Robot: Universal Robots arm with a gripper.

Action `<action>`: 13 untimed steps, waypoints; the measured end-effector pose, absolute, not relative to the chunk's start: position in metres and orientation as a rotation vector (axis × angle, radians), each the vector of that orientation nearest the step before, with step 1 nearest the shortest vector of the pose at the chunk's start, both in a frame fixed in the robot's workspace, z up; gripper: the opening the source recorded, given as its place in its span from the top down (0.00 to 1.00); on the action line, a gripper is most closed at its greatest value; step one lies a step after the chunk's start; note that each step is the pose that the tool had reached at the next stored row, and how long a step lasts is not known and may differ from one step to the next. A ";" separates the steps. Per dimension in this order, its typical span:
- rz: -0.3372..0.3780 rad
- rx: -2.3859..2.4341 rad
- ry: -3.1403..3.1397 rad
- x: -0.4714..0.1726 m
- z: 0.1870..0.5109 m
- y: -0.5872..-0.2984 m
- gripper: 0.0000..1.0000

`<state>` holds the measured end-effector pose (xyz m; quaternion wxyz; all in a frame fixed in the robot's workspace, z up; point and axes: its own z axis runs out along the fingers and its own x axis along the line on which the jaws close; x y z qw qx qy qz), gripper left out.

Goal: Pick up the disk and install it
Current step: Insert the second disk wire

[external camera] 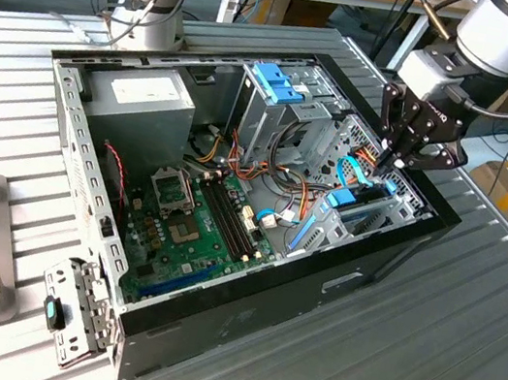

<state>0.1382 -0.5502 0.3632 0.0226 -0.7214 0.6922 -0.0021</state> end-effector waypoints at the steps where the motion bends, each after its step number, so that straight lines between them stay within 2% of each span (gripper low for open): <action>1: -0.007 -2.234 2.144 0.138 0.363 -0.550 0.84; 13: -0.007 -2.234 2.144 0.137 0.360 -0.550 0.84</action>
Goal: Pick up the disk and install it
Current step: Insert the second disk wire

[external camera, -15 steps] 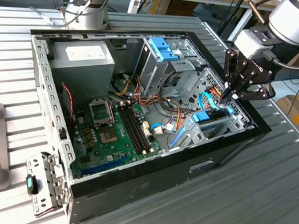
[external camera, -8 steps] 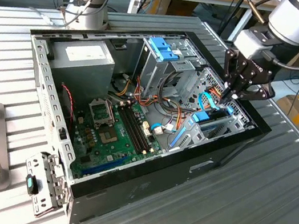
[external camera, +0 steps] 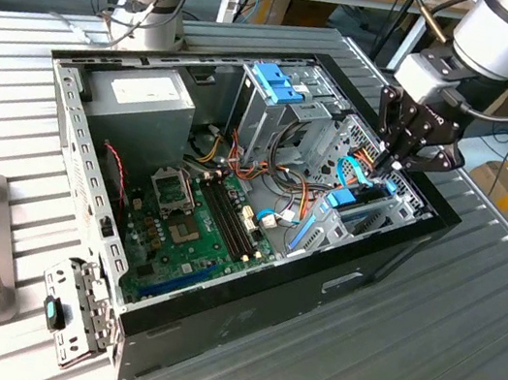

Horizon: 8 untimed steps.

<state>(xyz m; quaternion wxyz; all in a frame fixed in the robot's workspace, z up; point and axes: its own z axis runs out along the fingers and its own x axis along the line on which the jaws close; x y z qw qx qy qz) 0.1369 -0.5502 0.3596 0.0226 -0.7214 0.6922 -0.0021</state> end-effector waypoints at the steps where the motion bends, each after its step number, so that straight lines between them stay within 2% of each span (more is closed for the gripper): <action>1: -0.007 -2.234 2.144 0.137 0.360 -0.550 0.84; 8: -0.007 -2.234 2.144 0.136 0.357 -0.556 0.84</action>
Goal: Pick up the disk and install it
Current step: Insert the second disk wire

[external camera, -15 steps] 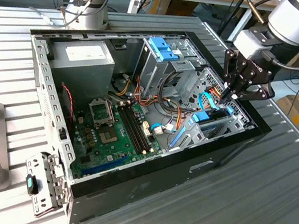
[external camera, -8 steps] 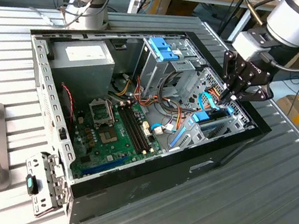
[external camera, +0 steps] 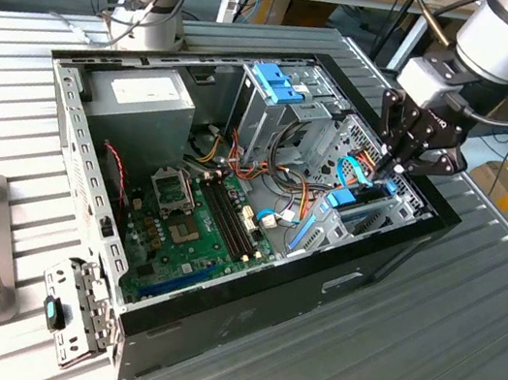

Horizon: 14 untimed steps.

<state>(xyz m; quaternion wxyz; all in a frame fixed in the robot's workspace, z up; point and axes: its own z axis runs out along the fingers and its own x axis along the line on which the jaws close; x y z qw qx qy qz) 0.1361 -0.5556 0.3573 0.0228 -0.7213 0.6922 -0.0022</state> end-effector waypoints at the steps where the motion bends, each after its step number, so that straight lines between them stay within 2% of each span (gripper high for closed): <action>1: -0.007 -2.234 2.143 0.136 0.357 -0.556 0.84; 14: -0.007 -2.234 2.143 0.135 0.351 -0.559 0.84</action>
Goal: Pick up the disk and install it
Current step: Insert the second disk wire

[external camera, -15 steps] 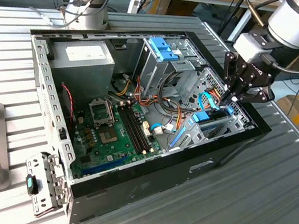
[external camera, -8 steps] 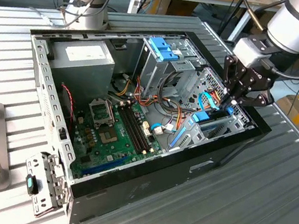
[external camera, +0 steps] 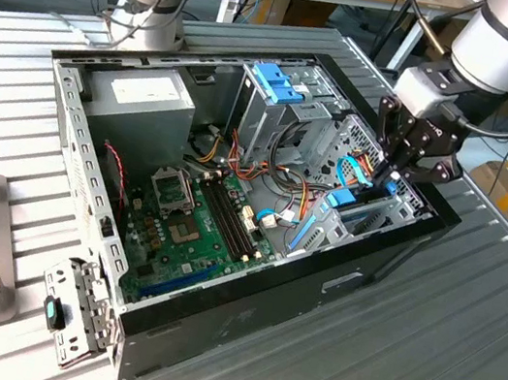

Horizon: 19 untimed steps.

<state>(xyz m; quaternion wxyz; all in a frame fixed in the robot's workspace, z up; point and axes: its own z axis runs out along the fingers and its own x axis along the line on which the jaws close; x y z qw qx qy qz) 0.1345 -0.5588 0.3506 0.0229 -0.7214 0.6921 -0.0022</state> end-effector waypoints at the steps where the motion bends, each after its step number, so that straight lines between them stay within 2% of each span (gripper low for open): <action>1: -0.007 -2.234 2.143 0.134 0.350 -0.559 0.84; 19: -0.002 -2.221 2.152 0.134 0.347 -0.559 0.84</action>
